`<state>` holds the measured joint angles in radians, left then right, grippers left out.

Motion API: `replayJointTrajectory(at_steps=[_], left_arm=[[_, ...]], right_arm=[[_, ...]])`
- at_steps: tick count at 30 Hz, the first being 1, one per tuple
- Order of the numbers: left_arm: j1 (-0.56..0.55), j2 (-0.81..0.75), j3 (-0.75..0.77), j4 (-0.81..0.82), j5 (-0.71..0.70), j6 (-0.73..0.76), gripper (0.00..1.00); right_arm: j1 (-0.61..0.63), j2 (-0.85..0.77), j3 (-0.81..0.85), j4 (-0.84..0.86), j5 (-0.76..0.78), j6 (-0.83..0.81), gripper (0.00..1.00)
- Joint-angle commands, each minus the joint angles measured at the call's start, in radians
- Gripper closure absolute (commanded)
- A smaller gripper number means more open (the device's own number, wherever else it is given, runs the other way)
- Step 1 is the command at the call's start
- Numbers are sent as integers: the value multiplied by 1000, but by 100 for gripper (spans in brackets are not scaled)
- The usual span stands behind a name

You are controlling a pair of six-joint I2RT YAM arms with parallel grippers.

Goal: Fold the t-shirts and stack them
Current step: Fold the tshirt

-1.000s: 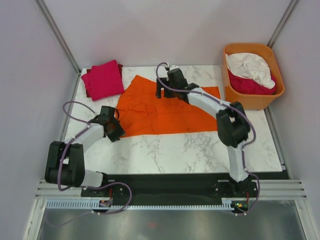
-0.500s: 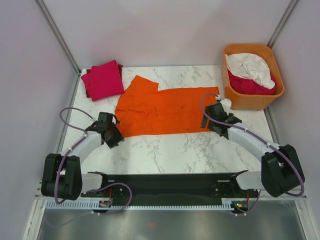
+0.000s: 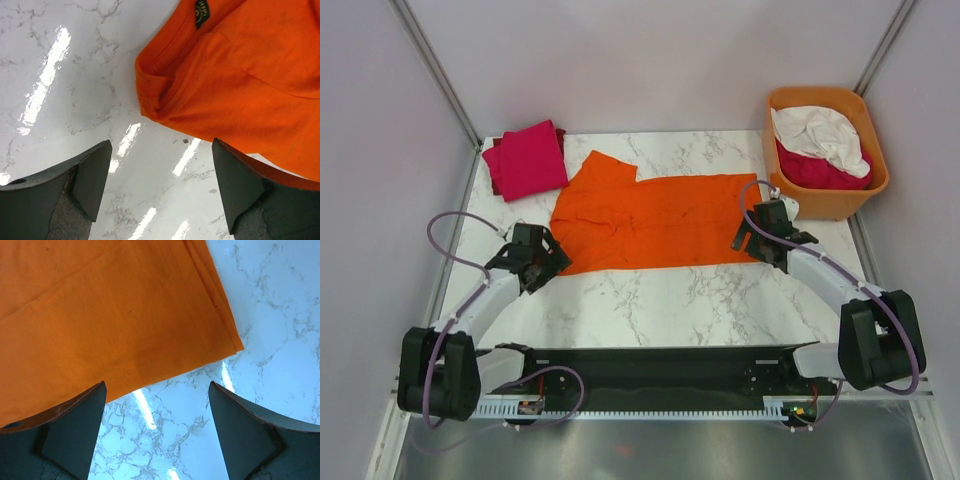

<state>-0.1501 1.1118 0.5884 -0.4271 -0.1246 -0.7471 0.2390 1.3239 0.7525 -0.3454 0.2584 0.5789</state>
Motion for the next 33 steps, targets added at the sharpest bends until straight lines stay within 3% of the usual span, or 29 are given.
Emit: replayJointTrajectory(at_steps=[1,8,19,22,23,27,29,33], left_arm=[[0,100,11,59,-27,-46,13],[0,186,4,134,-64,-57,24],[1,272,34,154,-125,-84,33],[1,296,44,159,-138,-83,57],[1,301,47,159,-136,-83,70],[3,310,59,159,-136,-81,90],[3,312,62,159,-135,-78,97],[4,316,62,159,-126,-75,98]], right_arm=[[-36,24,4,42,-44,-2,9],[-161,47,-64,120,-159,22,13],[-196,133,-76,171,-243,33,20],[-211,143,-82,181,-242,42,25],[-222,143,-85,184,-243,48,28],[-234,141,-97,187,-248,67,32],[-279,135,-105,178,-225,76,32],[-294,101,-133,157,-190,85,32]])
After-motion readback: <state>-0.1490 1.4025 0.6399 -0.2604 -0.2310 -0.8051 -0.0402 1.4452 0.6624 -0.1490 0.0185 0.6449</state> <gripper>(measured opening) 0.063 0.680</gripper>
